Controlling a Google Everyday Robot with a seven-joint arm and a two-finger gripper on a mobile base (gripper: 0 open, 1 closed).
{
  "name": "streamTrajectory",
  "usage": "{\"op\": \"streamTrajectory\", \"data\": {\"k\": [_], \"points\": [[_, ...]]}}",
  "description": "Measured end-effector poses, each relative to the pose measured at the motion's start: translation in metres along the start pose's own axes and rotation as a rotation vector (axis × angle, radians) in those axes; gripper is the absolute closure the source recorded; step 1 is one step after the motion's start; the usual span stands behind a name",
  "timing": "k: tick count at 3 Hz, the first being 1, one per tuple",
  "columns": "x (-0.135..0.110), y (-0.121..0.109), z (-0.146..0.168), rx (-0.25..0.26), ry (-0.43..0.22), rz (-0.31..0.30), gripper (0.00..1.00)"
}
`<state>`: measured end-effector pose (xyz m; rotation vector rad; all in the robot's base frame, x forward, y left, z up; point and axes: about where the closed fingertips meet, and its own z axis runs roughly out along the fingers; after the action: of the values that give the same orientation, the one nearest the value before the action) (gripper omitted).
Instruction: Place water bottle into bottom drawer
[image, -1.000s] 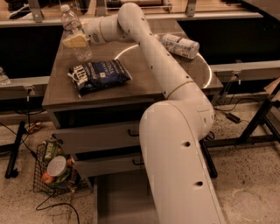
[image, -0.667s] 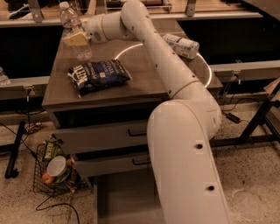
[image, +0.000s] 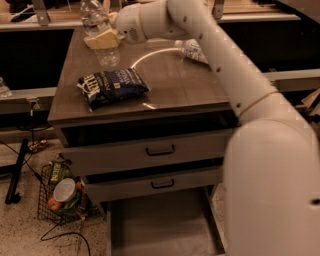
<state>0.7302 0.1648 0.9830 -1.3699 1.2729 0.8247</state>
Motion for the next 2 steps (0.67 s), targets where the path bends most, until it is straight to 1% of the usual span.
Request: {"op": "streamTrajectory", "data": {"k": [1, 2], "points": [[-0.012, 0.027, -0.067, 0.026, -0.016, 0.019, 1.0], [0.002, 0.024, -0.098, 0.065, 0.002, 0.039, 1.0]]}}
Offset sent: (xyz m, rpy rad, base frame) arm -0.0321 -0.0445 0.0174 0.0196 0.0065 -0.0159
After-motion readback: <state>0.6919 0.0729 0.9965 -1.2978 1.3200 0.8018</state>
